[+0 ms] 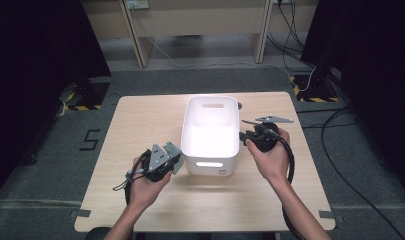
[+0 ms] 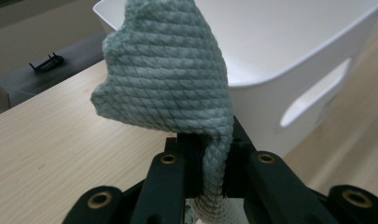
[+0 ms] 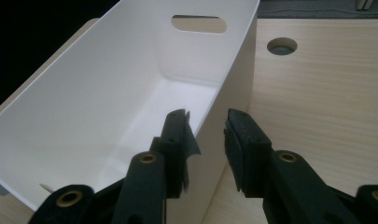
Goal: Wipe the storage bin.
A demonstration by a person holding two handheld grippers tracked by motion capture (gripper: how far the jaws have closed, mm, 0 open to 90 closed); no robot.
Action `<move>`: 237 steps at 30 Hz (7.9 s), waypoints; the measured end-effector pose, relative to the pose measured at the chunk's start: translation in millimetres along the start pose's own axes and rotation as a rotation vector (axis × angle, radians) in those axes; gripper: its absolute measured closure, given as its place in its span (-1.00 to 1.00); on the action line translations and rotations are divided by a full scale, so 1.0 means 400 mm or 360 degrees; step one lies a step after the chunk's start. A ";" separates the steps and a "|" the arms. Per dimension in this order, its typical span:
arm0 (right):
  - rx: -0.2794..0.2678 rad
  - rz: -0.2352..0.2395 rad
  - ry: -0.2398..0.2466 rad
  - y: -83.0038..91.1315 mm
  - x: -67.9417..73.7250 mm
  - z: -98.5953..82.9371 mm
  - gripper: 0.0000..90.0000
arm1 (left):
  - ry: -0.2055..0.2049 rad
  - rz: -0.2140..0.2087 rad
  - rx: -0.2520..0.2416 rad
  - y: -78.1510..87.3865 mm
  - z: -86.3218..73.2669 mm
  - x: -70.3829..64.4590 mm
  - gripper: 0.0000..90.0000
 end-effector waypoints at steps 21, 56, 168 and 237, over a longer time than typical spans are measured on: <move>0.0093 0.0028 0.0079 -0.037 0.030 -0.042 0.57 | 0.0005 -0.0109 0.0046 -0.019 -0.017 -0.068 0.80; 0.0075 0.0022 0.0135 -0.044 0.036 -0.043 0.59 | 0.0070 -0.0109 0.0129 -0.071 -0.069 -0.091 0.80; 0.0073 0.0015 0.0110 -0.044 0.038 -0.045 0.57 | 0.0109 -0.0101 0.0036 -0.134 -0.009 -0.199 0.80; 0.0067 0.0012 0.0124 -0.045 0.039 -0.048 0.56 | 0.0052 -0.0093 0.0132 -0.203 -0.109 -0.257 0.80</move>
Point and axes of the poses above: each handheld gripper's, and its own axes: y roughly backward along the jaws, z roughly out of its top, x roughly to its left, the point moved 1 cm from there along -y, roughly forward along the jaws, and after that the axes turned 13 degrees about -x, right-handed, at the moved point
